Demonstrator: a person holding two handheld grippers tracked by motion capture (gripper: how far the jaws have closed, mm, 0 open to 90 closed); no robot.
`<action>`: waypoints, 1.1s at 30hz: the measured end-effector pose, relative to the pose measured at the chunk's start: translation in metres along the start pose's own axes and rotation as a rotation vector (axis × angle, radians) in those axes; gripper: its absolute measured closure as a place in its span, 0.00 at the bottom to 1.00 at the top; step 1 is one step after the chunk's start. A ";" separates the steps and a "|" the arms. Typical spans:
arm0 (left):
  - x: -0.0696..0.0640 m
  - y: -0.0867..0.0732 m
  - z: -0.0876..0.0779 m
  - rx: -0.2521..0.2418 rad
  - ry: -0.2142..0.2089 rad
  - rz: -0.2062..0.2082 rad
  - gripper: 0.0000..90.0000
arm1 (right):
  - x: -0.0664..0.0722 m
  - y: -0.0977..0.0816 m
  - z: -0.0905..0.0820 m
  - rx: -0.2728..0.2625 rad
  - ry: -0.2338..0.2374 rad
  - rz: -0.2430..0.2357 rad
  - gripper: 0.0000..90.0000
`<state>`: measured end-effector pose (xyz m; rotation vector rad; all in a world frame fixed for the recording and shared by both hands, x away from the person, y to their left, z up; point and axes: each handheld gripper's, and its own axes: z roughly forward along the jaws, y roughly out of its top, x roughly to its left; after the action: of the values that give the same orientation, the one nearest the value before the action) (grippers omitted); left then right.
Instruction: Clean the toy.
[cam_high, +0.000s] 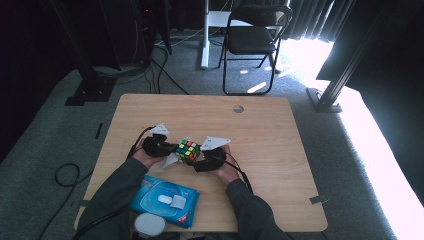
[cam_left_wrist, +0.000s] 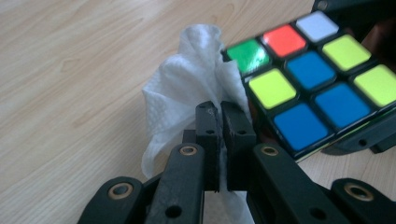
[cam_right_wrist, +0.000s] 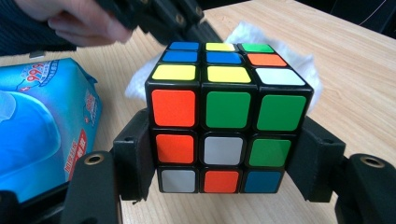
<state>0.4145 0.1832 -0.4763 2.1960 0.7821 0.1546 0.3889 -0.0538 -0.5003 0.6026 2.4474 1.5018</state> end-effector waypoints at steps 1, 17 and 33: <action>-0.001 0.000 0.001 0.004 0.001 0.002 0.96 | -0.001 0.000 -0.001 -0.004 -0.001 0.000 0.38; -0.009 -0.001 0.008 0.026 0.060 0.048 0.96 | -0.009 0.010 -0.008 -0.045 -0.098 0.076 0.38; -0.019 0.002 0.007 0.002 0.051 0.080 0.96 | -0.011 0.023 -0.004 -0.094 -0.138 0.135 0.38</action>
<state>0.4029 0.1671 -0.4769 2.2335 0.7232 0.2506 0.4028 -0.0528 -0.4785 0.8377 2.2600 1.5585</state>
